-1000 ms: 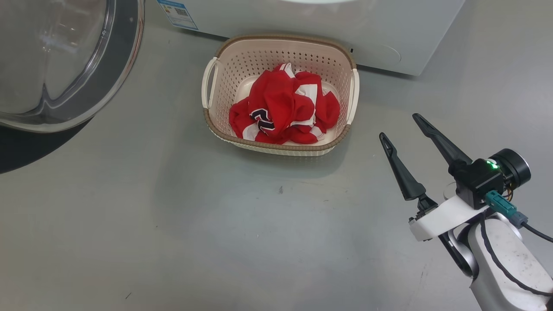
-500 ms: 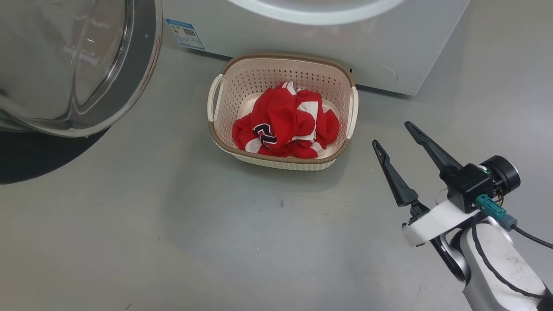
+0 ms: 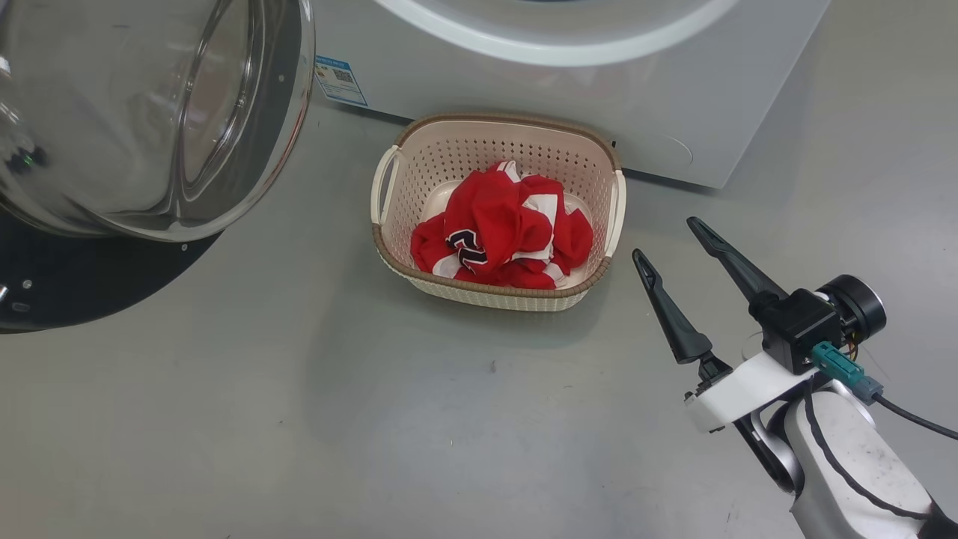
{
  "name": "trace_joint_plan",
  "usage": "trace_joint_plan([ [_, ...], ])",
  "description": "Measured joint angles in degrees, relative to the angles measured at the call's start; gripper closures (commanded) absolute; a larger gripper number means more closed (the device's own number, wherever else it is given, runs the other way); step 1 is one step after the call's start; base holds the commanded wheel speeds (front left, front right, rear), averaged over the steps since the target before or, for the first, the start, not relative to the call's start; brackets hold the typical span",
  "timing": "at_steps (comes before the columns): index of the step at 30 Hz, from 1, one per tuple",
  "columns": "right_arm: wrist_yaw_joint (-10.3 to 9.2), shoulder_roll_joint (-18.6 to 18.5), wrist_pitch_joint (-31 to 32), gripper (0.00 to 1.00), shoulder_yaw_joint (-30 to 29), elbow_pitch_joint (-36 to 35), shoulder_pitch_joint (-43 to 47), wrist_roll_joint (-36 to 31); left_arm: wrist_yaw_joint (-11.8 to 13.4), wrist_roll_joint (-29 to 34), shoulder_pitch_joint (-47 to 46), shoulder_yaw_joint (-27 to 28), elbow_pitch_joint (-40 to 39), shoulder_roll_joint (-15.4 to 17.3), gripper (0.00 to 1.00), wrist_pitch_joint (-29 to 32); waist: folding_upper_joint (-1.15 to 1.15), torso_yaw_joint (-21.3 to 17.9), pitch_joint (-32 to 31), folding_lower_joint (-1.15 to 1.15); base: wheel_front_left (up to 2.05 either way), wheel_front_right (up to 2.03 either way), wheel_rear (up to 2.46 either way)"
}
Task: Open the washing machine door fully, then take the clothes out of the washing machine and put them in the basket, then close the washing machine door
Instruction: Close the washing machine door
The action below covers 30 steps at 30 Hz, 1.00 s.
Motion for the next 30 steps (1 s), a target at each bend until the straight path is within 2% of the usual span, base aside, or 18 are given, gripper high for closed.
trace_joint_plan([
  [12, -0.03, 0.3, -0.1, 0.0, -0.1, 1.5, 0.1, 0.1, -3.5, -0.9, 2.2, -1.6, 0.0, -0.7, 1.0, 6.8, 0.0, -0.1, -1.7, 0.0, 0.0, 0.0, 0.0],
  [24, -0.07, 1.0, -0.5, 0.0, 0.0, 2.0, 0.7, 0.7, -7.5, -4.3, 4.8, -1.7, -0.2, -2.2, 1.0, 16.7, 0.0, 0.0, -3.3, 0.0, 0.0, 0.0, 0.0],
  [30, -0.08, 1.2, -0.5, 0.0, 0.0, 2.3, 0.8, 0.7, -8.2, -5.3, 6.7, -2.0, -0.3, -3.4, 1.0, 20.8, 0.0, 0.1, -3.8, 0.0, 0.0, 0.0, 0.0],
])
